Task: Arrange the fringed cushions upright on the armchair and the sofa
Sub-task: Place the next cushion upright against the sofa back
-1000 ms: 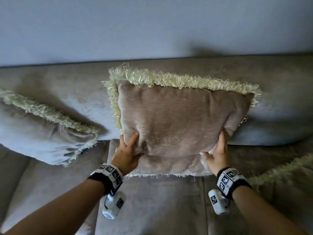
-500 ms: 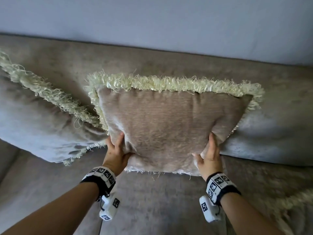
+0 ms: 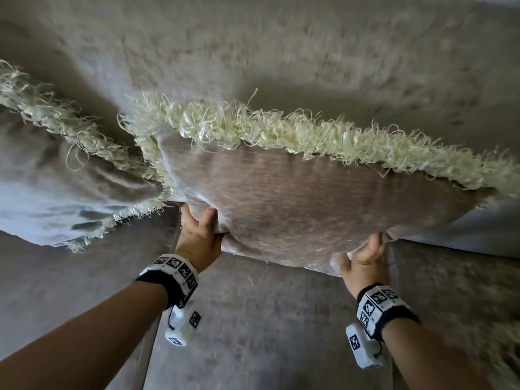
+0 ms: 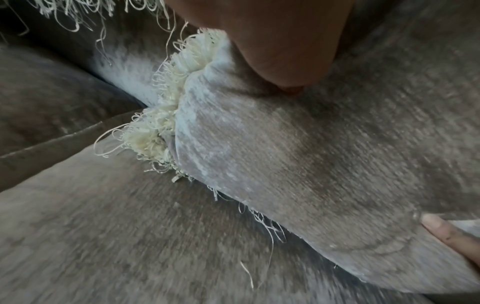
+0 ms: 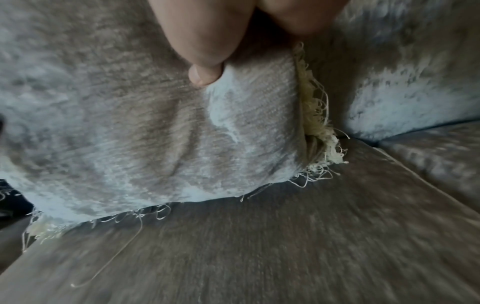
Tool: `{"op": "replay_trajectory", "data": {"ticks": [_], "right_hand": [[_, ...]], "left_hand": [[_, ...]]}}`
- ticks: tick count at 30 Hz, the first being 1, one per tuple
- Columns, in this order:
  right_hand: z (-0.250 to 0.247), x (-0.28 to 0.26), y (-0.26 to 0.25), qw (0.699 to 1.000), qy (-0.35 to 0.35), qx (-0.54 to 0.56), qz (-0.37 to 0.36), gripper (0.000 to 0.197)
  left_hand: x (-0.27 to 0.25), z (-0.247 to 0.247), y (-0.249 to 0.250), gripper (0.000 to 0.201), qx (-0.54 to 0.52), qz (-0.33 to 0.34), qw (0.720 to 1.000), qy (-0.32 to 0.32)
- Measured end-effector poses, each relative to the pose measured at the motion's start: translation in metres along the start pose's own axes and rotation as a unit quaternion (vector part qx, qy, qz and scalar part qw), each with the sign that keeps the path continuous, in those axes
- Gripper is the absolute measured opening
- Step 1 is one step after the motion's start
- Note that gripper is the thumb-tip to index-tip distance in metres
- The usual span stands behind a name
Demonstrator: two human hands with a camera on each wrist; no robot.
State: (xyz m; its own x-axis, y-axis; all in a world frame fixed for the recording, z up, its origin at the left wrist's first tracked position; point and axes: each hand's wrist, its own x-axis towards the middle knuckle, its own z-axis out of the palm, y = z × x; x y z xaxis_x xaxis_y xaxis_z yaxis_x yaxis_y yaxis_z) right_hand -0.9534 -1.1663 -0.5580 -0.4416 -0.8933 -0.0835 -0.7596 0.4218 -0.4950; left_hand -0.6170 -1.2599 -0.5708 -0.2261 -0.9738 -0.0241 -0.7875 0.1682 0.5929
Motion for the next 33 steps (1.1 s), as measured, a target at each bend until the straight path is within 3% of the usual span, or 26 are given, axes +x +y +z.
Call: {"op": "replay_trajectory", "data": {"ticks": [5, 9, 13, 16, 19, 21, 23, 25, 29, 33], "right_hand": [[-0.011, -0.008, 0.011, 0.991, 0.034, 0.008, -0.128, 0.113], [-0.047, -0.036, 0.013, 0.987, 0.044, 0.023, -0.154, 0.110], [-0.089, -0.061, -0.013, 0.981, 0.074, 0.005, -0.179, 0.085], [-0.134, -0.053, -0.054, 0.956, 0.090, -0.014, -0.278, 0.052], [-0.171, -0.014, -0.092, 0.914, 0.123, -0.132, -0.363, 0.055], [-0.183, 0.020, -0.106, 0.903, 0.074, -0.220, -0.362, 0.073], [-0.185, 0.052, -0.109, 0.902, -0.032, -0.298, -0.311, 0.103], [-0.180, 0.073, -0.100, 0.898, -0.085, -0.327, -0.282, 0.122], [-0.163, 0.078, -0.081, 0.896, -0.046, -0.344, -0.277, 0.113], [-0.145, 0.062, -0.060, 0.919, -0.009, -0.316, -0.237, 0.101]], "left_hand": [[-0.007, -0.021, 0.000, 0.073, 0.000, 0.070, 0.994, 0.086], [-0.037, -0.027, 0.006, 0.077, -0.022, 0.070, 0.983, 0.170], [-0.076, -0.017, 0.006, 0.078, -0.040, 0.005, 0.990, 0.139], [-0.091, -0.009, 0.004, 0.074, -0.047, 0.001, 0.995, 0.089], [-0.083, -0.003, -0.003, 0.080, -0.062, -0.013, 0.996, 0.061], [-0.067, 0.004, -0.015, 0.094, -0.055, -0.031, 0.997, 0.045], [-0.051, 0.012, -0.029, 0.108, -0.047, -0.043, 0.998, 0.015], [-0.040, 0.021, -0.041, 0.114, -0.037, -0.047, 0.998, -0.011], [-0.023, 0.042, -0.062, 0.118, -0.013, -0.063, 0.997, -0.049], [-0.002, 0.056, -0.062, 0.131, -0.035, -0.071, 0.997, -0.026]]}}
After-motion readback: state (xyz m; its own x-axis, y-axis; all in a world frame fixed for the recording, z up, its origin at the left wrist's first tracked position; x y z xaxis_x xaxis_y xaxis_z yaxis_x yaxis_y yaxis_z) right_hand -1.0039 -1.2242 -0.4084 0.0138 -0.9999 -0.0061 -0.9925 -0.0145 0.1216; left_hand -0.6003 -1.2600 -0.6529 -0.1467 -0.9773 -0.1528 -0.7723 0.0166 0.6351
